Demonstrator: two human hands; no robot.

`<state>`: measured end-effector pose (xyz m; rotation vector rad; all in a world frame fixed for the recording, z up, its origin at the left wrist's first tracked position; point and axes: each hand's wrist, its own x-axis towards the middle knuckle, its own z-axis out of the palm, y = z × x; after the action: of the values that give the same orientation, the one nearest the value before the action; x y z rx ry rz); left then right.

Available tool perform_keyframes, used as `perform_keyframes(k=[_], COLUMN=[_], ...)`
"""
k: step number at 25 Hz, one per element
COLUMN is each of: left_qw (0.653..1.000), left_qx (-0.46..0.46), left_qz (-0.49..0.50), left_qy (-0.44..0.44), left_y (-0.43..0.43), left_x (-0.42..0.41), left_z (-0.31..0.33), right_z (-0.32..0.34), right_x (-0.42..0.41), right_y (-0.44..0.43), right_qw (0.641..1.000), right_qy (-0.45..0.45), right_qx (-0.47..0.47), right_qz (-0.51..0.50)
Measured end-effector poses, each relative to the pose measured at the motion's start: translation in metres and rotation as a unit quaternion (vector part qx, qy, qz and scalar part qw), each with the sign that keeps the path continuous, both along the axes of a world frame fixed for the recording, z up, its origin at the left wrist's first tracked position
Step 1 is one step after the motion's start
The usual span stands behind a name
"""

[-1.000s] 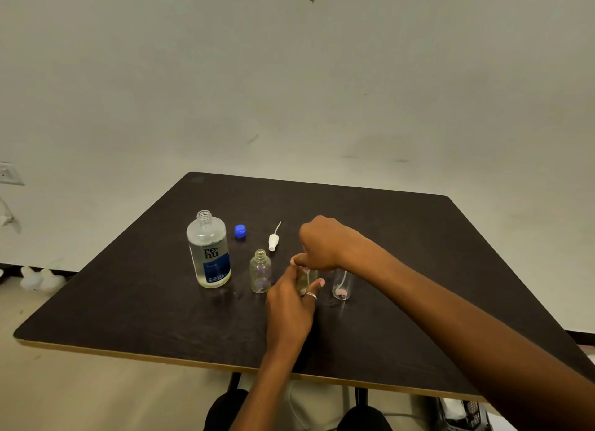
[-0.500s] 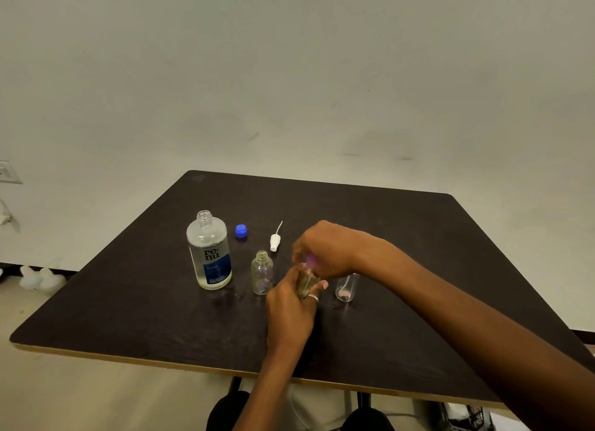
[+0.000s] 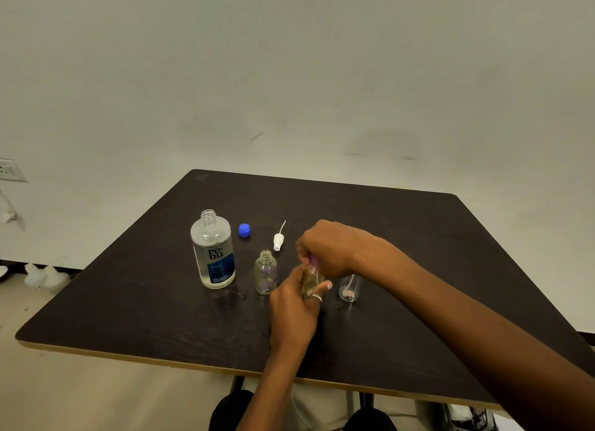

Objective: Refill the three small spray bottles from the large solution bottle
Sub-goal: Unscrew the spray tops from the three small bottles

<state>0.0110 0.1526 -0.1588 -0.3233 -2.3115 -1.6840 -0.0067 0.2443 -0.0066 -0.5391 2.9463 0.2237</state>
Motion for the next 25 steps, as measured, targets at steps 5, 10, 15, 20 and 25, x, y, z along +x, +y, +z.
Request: perform_keyframes(k=[5, 10, 15, 20, 25], left_qw=[1.0, 1.0, 1.0, 1.0, 1.0], left_qx=[0.009, 0.01, 0.012, 0.005, -0.005], left_qz=[-0.004, -0.016, -0.006, -0.012, -0.008], left_qy=[-0.007, -0.007, -0.009, -0.018, -0.021], left_y=[0.0004, -0.0004, -0.0006, -0.0009, -0.0009], left_x=[0.0005, -0.0001, 0.0007, 0.0028, 0.0003], left_z=[0.0001, -0.0008, 0.0018, 0.0058, 0.0014], right_z=[-0.0016, -0.0037, -0.0001, 0.0025, -0.0023], right_x=[-0.0028, -0.0001, -0.0002, 0.0013, 0.0022], right_y=[0.0008, 0.0023, 0.0033, 0.0072, 0.0075], right_qw=[1.0, 0.999, 1.0, 0.999, 0.998], right_qy=[-0.001, 0.025, -0.005, -0.007, 0.031], right_qx=[-0.012, -0.007, -0.029, -0.048, -0.027], right_qz=[-0.002, -0.034, -0.01, 0.011, -0.043])
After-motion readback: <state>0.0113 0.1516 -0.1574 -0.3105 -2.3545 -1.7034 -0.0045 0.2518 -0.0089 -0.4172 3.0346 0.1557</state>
